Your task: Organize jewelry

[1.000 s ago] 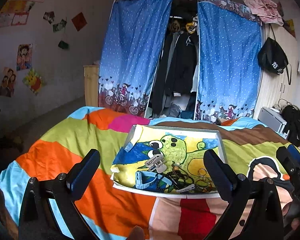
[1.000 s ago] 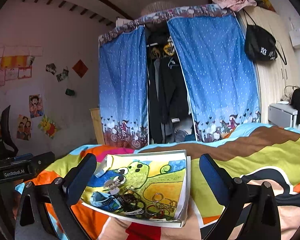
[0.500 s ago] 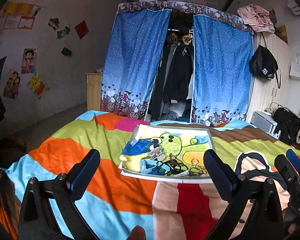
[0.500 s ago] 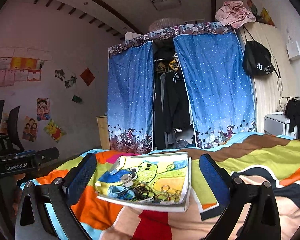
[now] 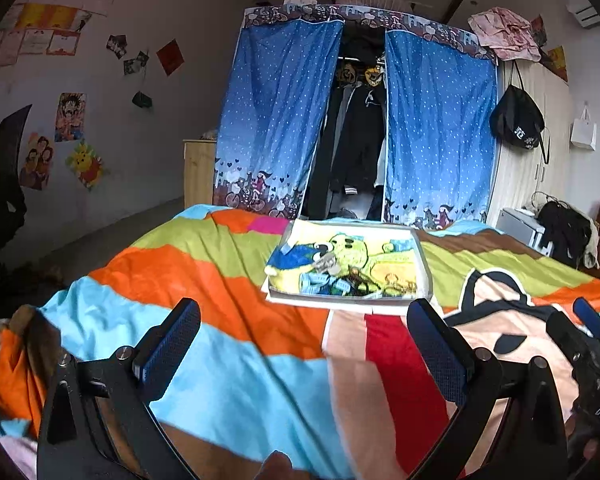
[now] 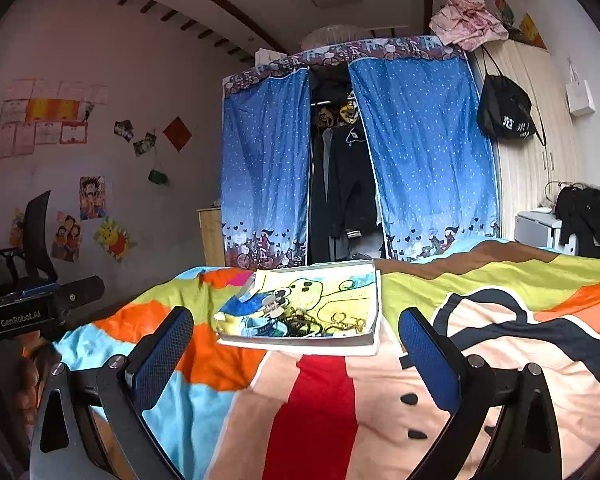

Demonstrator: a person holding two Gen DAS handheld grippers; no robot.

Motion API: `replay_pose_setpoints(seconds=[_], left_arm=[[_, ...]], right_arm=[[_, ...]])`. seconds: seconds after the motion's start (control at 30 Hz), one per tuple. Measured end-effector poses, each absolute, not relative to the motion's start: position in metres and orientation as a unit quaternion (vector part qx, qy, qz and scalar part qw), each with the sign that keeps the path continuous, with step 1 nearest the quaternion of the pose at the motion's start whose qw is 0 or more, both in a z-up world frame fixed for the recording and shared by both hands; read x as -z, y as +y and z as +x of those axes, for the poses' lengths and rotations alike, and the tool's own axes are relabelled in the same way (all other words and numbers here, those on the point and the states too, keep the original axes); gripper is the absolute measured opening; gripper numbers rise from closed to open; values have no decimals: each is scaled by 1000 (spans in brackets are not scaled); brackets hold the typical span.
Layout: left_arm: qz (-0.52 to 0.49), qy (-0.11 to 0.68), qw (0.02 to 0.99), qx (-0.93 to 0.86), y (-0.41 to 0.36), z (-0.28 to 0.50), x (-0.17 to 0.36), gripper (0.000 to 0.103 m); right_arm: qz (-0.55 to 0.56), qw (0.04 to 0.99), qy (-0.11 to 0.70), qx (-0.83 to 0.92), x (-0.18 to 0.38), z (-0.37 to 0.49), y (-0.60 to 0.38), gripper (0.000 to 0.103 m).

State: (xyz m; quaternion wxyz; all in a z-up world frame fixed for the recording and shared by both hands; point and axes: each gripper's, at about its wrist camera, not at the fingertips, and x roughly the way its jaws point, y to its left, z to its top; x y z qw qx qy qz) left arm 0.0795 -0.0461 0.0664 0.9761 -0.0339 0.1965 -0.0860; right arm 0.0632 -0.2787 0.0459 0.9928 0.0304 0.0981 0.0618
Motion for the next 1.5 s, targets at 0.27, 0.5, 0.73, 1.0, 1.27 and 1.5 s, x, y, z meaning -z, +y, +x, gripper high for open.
replay_pose_setpoints(seconds=[0.27,0.5,0.73,1.0,1.27,1.5], left_arm=[[-31,191,978,74,-31,36,-50,101],[-31,190,979,61,-22,20,-34,101],[-43,194,979,47,-16,15,-20,101],[-41,193,979,44,-15,10,-11,101],[-38,190,980,38,-14,9,-9,101],[-36,191,980,38,-13,10,-7,101]], right_arm=[[36,991,113,-54,-36,36,-267,103],[41,990,128,-46,-21,18,-260,103],[30,990,134,-38,-8,10,-256,103],[9,988,147,-35,-2,15,-247,103],[11,987,155,-31,1,17,-249,103],[9,986,161,-30,1,19,-247,103]])
